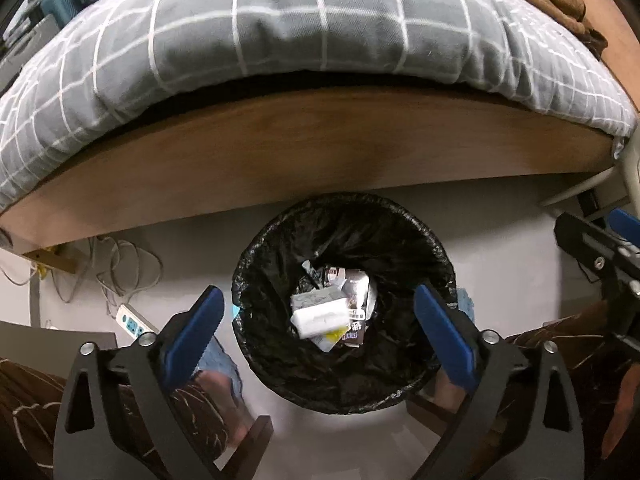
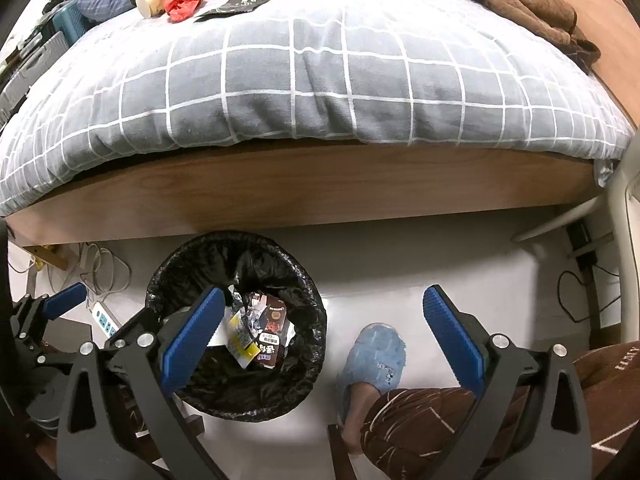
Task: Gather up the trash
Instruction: 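Open the left tool over the bin, dropping the white earphone box, then move both open tools back over the bed toward the plastic bags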
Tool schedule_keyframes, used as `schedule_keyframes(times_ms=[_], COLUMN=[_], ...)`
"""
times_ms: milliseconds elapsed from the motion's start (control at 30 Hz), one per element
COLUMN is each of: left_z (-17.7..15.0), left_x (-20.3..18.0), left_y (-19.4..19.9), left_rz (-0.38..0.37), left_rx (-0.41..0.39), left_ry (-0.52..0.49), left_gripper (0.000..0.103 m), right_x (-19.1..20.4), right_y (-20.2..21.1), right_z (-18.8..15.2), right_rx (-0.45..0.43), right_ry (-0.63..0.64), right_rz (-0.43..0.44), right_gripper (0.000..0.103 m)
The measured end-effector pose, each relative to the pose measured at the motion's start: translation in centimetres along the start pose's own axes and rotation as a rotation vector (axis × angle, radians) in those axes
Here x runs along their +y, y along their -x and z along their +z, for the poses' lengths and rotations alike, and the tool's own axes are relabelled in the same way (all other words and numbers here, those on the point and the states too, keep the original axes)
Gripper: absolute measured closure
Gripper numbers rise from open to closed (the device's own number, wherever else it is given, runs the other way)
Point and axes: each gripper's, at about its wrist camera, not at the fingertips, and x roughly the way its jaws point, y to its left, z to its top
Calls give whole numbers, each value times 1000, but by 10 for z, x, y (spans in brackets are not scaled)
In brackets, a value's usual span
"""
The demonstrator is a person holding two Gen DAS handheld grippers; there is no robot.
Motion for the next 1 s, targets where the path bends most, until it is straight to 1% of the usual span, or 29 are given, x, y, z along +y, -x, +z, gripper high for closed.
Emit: schedule_keyframes(times_ms=[133, 333, 433, 600, 700, 800, 900, 1000], left_z=[-3, 3, 9, 23, 33, 43, 56, 70], left_x=[2, 11, 17, 31, 37, 38, 42, 46], left_y=[-10, -1, 9, 33, 46, 60, 72, 81], left_rz=[12, 11, 26, 18, 6, 9, 0, 11], left_rx=[29, 3, -30, -104, -146, -195, -234, -262], left_ry=[-10, 27, 36, 69, 89, 74, 73, 78], left_gripper=[6, 6, 6, 6, 6, 6, 6, 6], right_x=[4, 10, 12, 16, 18, 16, 15, 17], right_y=[-2, 1, 7, 25, 39, 57, 65, 67], right_z=[1, 7, 13, 26, 35, 43, 53, 64], right_rx=[0, -21, -45, -123, -187, -269, -305, -320], right_ry=[0, 5, 0, 16, 32, 37, 36, 44], right_rz=[1, 17, 27, 36, 33, 23, 28, 34], right_gripper=[8, 8, 8, 8, 8, 8, 8, 8])
